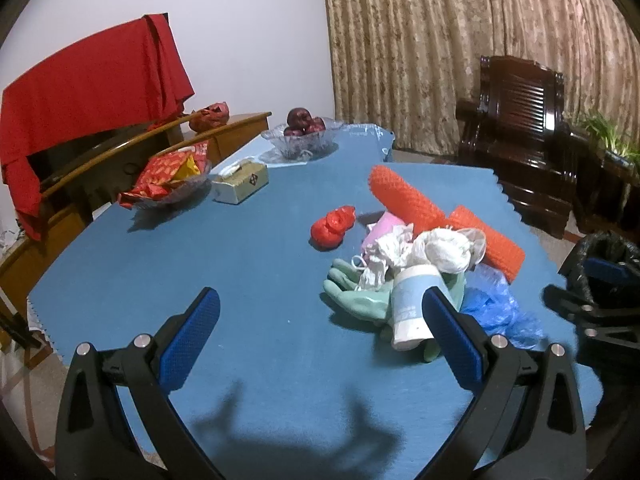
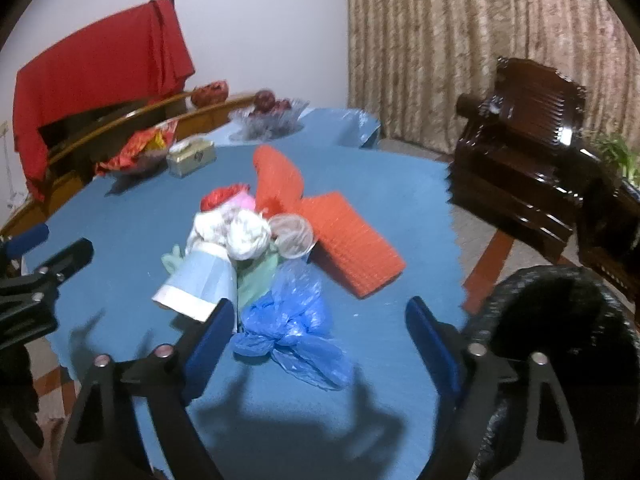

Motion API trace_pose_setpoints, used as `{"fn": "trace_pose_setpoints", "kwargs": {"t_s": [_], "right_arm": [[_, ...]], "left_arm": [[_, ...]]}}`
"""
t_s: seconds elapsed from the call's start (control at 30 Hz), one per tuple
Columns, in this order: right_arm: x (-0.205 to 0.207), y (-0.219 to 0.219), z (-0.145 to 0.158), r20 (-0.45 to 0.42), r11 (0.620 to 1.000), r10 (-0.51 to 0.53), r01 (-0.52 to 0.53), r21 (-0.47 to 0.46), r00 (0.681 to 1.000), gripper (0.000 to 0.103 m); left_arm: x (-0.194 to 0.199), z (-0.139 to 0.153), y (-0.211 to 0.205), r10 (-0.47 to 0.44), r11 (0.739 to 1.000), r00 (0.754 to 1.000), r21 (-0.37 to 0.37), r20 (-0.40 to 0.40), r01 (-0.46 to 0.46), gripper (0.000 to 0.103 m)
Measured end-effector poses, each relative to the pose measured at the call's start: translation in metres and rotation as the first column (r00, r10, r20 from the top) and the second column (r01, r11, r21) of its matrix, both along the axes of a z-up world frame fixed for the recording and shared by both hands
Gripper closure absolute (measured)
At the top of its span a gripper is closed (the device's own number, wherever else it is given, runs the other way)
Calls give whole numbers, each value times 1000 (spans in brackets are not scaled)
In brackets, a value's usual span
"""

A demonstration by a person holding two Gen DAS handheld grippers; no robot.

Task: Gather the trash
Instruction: 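Grasp the blue plastic bag with the right gripper while the left gripper grasps the white paper cup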

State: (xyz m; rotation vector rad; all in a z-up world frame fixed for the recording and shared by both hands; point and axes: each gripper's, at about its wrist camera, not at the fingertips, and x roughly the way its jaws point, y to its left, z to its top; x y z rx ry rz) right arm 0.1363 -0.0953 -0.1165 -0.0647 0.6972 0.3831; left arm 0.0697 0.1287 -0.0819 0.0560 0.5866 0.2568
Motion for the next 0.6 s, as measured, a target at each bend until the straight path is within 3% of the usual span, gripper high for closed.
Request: {"fn": "trace_pose_setpoints", "kwargs": {"t_s": [0.37,0.47,0.53,0.6], "right_arm": [[33,18,-51,-101,998,43,-47,-39,994,32],[36,19,-55,-132,996,81,-83,-12,988,46],[35,19,-56,-149,994,112,-111,10,983,62],[33,19,-55,-146,992,123,-123,7,982,69]], "left_arm": [[28,-32,0,-27,999,998,-42,-60,25,5],[33,-39,-2,-44,997,996,-63,-79,39,11],[37,-44,-4,-64,995,993,-83,-95,56,18],[40,-48,-7,-87,992,990,-104,-112,75,23]]}}
